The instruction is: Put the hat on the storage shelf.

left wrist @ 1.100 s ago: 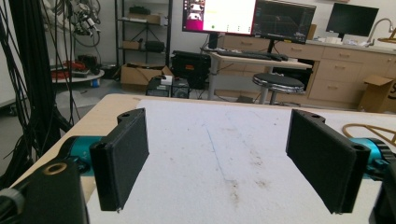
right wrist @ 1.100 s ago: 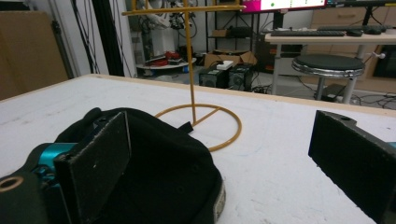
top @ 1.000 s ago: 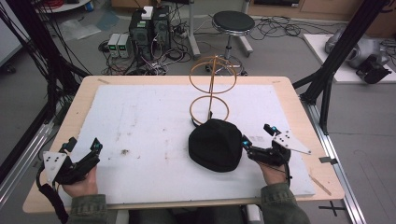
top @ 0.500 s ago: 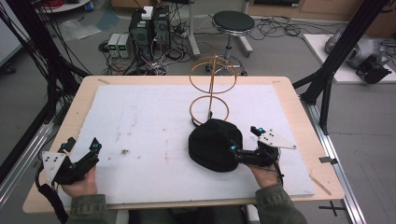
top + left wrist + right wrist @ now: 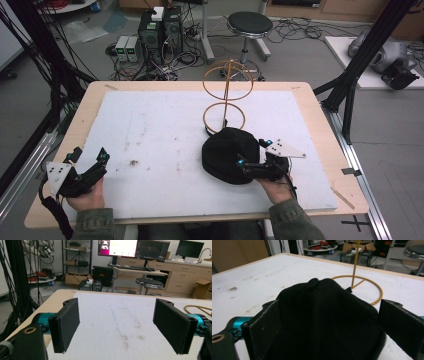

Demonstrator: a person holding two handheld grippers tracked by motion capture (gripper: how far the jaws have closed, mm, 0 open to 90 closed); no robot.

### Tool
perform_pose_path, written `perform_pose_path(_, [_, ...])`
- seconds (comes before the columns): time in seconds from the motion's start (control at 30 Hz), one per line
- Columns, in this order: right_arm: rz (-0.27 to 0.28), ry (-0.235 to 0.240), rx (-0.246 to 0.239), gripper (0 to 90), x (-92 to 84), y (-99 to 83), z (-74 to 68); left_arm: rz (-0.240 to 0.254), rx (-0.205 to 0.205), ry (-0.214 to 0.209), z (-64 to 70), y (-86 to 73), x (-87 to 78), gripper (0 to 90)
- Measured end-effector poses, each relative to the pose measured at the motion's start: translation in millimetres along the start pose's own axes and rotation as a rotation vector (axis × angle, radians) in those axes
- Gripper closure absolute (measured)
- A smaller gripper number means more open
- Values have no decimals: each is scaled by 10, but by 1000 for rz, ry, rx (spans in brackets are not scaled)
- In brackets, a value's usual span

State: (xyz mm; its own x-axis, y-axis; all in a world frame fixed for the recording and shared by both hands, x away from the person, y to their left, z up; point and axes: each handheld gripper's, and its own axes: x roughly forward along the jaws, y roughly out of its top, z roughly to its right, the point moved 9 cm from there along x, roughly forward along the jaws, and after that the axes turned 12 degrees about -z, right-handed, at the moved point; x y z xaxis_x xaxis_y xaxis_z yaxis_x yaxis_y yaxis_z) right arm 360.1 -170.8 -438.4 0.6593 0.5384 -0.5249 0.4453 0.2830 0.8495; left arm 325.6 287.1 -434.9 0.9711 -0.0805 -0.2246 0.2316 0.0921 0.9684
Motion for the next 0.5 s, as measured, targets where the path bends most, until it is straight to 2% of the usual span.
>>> perform_pose_path(0.1, [-11,-4,-9,49,30,-13,-17,-3,1,-3,5,-4,3,215])
perform_pose_path(0.2, [-67,-42,-16,50,119,-80,-26,-5,3,-5,11,-7,4,215])
perform_pose_path(0.3, [-81,-66,-21,51,142,-98,-21,-6,4,-5,14,-8,6,215])
perform_pose_path(0.37, [-84,-78,-24,85,153,-103,-24,-9,2,-10,19,-11,9,219])
perform_pose_path(0.43, [-93,-94,-28,194,157,-119,-33,-10,-3,-19,29,-12,9,236])
perform_pose_path(0.5, [-95,-99,-27,196,166,-133,-35,-9,1,-21,34,-7,3,243])
